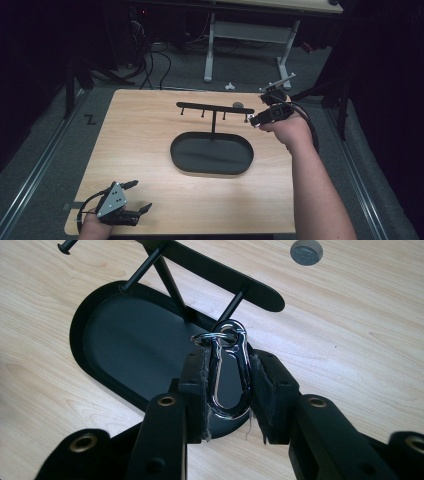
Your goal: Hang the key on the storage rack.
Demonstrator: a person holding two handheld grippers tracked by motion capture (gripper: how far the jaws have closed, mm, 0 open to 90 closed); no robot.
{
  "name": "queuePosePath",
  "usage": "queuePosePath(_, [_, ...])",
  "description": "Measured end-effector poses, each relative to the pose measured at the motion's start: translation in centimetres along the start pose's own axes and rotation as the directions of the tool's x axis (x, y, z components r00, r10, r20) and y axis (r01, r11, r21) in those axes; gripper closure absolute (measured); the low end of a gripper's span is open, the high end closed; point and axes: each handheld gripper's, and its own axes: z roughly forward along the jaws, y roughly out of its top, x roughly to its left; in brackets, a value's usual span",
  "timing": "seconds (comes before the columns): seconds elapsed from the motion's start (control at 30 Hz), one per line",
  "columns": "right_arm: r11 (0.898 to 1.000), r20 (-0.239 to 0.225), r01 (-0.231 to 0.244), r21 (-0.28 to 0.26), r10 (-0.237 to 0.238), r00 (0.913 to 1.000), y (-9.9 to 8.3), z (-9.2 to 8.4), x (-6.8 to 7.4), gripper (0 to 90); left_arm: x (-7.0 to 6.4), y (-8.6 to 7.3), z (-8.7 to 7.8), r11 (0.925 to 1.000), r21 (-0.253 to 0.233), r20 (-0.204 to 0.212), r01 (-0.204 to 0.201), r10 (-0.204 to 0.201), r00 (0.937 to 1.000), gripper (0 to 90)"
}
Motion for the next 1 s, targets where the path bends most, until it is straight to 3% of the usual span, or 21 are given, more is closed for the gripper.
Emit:
queuePosePath(0.7, [1.0, 0.018, -0.019, -0.011, 0.019, 0.9996, 1.2, 1.0, -0.5, 68.8, 0.0, 0.0, 0.0, 1.0, 0.003, 0.006, 0.0, 0.0, 1.0, 15.3])
queuePosePath(1.0, [0.999, 0.02, -0.037, -0.007, 0.037, 0.9991, 0.8, 1.6, -1.0, 68.8, 0.0, 0.0, 0.1, 1.0, 0.004, 0.01, -0.001, 0.001, 1.0, 15.3])
